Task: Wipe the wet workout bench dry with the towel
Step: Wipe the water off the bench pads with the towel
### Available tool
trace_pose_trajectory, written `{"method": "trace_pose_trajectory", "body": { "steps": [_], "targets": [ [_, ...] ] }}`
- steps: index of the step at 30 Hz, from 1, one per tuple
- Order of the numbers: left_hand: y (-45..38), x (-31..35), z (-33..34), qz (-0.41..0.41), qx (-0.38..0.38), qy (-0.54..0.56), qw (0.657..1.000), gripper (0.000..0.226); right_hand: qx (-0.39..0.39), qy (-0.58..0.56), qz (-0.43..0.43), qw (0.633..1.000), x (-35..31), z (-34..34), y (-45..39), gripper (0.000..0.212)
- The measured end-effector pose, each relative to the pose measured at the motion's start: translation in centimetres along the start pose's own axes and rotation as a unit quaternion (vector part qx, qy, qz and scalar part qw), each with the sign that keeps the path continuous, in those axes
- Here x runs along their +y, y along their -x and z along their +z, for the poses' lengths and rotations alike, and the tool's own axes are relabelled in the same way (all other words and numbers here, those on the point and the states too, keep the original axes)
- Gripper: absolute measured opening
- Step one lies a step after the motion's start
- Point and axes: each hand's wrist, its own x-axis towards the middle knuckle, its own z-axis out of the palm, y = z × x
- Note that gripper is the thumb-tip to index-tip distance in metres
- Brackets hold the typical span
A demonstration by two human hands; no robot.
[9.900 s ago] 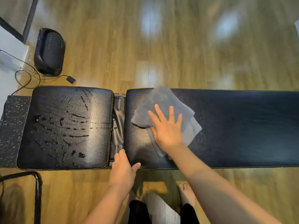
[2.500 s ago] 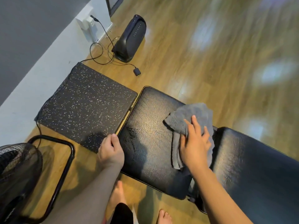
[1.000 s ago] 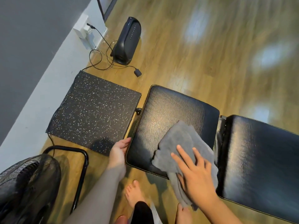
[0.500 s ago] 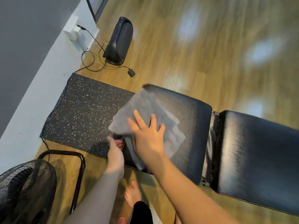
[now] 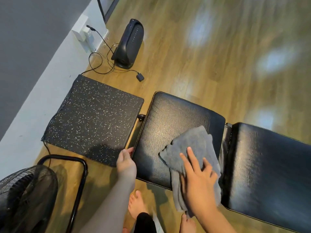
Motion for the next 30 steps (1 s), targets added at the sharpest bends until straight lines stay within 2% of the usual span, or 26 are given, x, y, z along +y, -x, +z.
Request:
{"method": "trace_pose_trajectory", "body": {
  "steps": [4, 8, 10, 14, 17, 21, 24, 27, 30],
  "targets": [
    [-0.4, -0.5, 0.3, 0.031, 0.016, -0.029, 0.999, 0.034, -0.006, 0.01, -0.086, 0.996, -4.1, 0.1, -0.8, 0.057],
    [-0.9, -0.6, 0.1, 0.027, 0.016, -0.046, 0.998, 0.036, 0.03, -0.011, -0.091, 0.995, -6.8, -0.1, -7.6, 0.06],
    [-0.6, -0.3, -0.1, 0.036, 0.008, -0.054, 0.998, 0.037, 0.04, -0.022, -0.08, 0.996, -6.4, -0.6, -11.9, 0.057],
    [0.0, 0.1, -0.4, 0.04, -0.033, -0.035, 0.998, 0.039, 0.029, -0.037, 0.012, 0.999, -2.0, -2.4, -17.0, 0.052],
    [0.1, 0.1, -0.4, 0.042, -0.036, -0.049, 0.997, 0.037, 0.034, -0.036, 0.063, 0.997, 2.5, -3.0, -14.8, 0.051],
    [0.2, 0.3, -0.2, 0.047, -0.029, -0.055, 0.997, 0.035, 0.066, -0.051, 0.051, 0.995, 3.9, -1.7, -5.8, 0.061],
    [0.3, 0.2, 0.0, 0.044, -0.025, -0.053, 0.997, 0.034, 0.046, -0.033, -0.007, 0.998, 0.4, 0.4, 0.4, 0.078],
    [-0.1, 0.1, 0.2, 0.05, -0.001, -0.043, 0.998, 0.032, -0.002, -0.035, -0.074, 0.997, -4.8, 1.6, 2.0, 0.062],
    [-0.4, -0.1, 0.1, 0.026, -0.012, 0.035, 0.999, 0.029, -0.006, -0.014, -0.085, 0.996, -7.9, 1.1, -1.2, 0.053]
  ]
}}
